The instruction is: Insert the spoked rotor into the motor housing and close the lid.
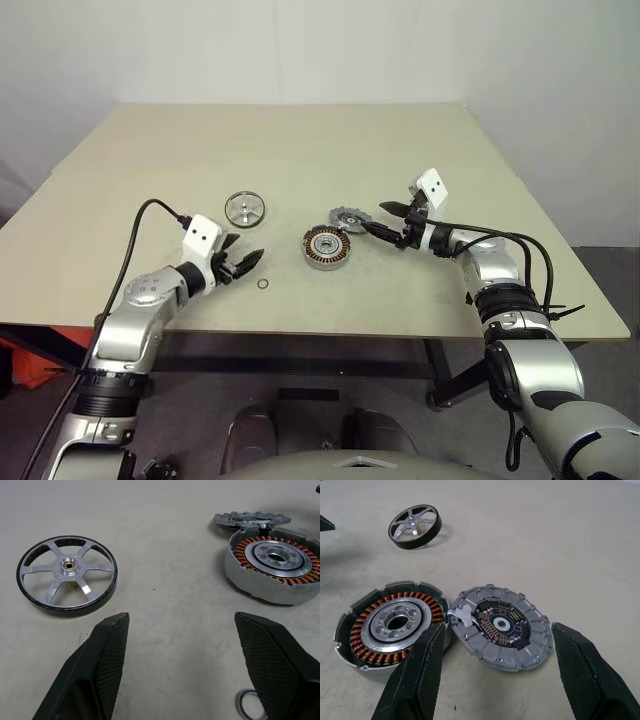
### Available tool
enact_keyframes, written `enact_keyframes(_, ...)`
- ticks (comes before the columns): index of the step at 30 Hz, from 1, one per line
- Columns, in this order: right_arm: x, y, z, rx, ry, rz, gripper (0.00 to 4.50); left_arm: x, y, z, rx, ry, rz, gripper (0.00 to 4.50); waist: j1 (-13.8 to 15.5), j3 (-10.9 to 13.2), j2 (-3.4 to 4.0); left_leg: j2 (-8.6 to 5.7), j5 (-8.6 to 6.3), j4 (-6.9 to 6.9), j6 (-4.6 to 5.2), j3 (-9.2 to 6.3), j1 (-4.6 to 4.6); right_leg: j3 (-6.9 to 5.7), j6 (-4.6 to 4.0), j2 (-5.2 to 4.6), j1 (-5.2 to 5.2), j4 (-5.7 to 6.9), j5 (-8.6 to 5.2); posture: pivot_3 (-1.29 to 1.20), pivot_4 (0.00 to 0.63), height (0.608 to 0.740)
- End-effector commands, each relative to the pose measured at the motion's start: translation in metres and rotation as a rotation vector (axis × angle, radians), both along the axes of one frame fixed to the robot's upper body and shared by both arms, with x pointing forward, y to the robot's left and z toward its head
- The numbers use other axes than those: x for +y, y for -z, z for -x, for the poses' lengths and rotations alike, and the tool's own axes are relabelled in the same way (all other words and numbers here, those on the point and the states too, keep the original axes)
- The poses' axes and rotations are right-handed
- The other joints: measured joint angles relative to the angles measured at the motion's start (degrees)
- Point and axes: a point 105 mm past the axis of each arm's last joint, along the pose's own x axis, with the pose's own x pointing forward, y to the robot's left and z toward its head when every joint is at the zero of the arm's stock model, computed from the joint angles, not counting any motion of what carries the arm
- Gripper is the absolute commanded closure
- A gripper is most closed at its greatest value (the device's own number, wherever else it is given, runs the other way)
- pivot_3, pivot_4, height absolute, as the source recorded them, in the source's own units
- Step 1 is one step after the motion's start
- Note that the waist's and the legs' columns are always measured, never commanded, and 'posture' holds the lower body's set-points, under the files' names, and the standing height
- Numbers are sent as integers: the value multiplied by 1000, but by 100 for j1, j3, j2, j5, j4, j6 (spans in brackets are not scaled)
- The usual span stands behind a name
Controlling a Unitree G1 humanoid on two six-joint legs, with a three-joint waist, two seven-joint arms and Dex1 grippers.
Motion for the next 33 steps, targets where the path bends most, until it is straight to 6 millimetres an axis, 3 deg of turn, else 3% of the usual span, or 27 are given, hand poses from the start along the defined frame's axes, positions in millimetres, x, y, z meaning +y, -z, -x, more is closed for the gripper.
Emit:
enact_keyframes(1,0,-18,-2,-62,-6,-15,660,-1,-14,-1,-55,16,-10,929,-1,0,0,0,0,0,0,0,1,0,0,0,1,0,0,0,0,740)
enact_keyframes(8,-1,-16,-1,-58,-6,-14,660,-15,-4,5,-19,73,-10,929,0,0,0,-1,0,0,0,0,2,0,0,0,3,-1,0,0,0,740)
enact_keyframes(13,-3,-16,0,-60,-2,-13,660,-34,22,17,69,155,-28,929,2,0,0,0,0,-1,0,0,3,0,0,0,3,-1,0,0,0,740)
enact_keyframes(33,-7,-17,0,-60,16,-9,660,-27,56,32,166,183,-125,929,-8,-1,2,0,0,-3,-1,0,21,0,1,0,17,-2,-1,0,0,740)
